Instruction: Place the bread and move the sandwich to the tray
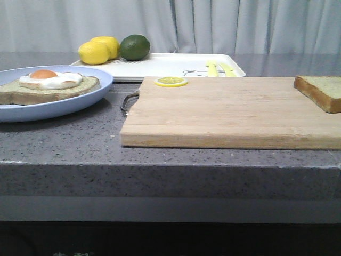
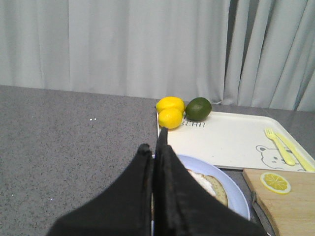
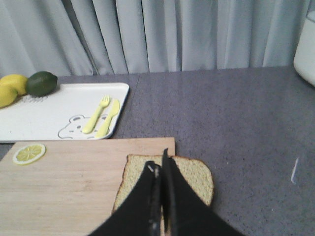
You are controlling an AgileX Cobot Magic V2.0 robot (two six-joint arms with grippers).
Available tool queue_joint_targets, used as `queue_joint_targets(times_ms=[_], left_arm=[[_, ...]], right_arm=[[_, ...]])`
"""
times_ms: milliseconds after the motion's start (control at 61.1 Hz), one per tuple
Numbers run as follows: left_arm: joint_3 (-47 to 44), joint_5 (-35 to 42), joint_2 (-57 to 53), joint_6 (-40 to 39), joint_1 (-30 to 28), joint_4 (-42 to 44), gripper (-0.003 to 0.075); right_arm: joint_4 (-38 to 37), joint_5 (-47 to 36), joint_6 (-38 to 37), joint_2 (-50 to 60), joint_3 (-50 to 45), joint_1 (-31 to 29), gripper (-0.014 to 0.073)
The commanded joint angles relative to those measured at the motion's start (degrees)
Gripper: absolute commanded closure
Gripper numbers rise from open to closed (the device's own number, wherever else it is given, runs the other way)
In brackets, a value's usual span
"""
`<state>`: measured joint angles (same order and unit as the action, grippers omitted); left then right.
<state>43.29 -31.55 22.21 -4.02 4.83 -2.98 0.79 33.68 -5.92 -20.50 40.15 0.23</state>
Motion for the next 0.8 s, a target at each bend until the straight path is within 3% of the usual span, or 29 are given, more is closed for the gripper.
queue_joint_targets(times_ms=[0,426,524,671,737,786], left_arm=[[1.9,3.4,2.7,-0.2,0.2,-0.5,0.0741],[-1.2,3.6,9.1,-0.2,0.2,-0.5,0.0734],[-1.2,3.6,9.2,-0.1,0.2,-0.4,0.0645],[-1.2,3.7,9.2,-0.1,0.2,-0.1,0.0328],[-1.2,3.7,9.2,-0.1,0.2,-0.1,0.0246],[-1.2,3.7,9.2,-0.1,0.2,-0.1,0.0227]], right_arm=[[-0.2,-2.0,0.5,-2.9,1.8,-0.3,0.0662],[-0.2,3.1,0.7,-7.8,-1.2,-0.3,0.0641],[-0.2,3.3,1.3,-8.1,-1.2,-0.3,0.0487],[-0.2,2.8,1.3,-8.1,-1.2,-0.3,0.0126],[-0.1,2.4,1.3,-8.1,-1.2,-0.3,0.0023],[-0.1,2.3,1.3,-8.1,-1.2,-0.3,-0.0013]])
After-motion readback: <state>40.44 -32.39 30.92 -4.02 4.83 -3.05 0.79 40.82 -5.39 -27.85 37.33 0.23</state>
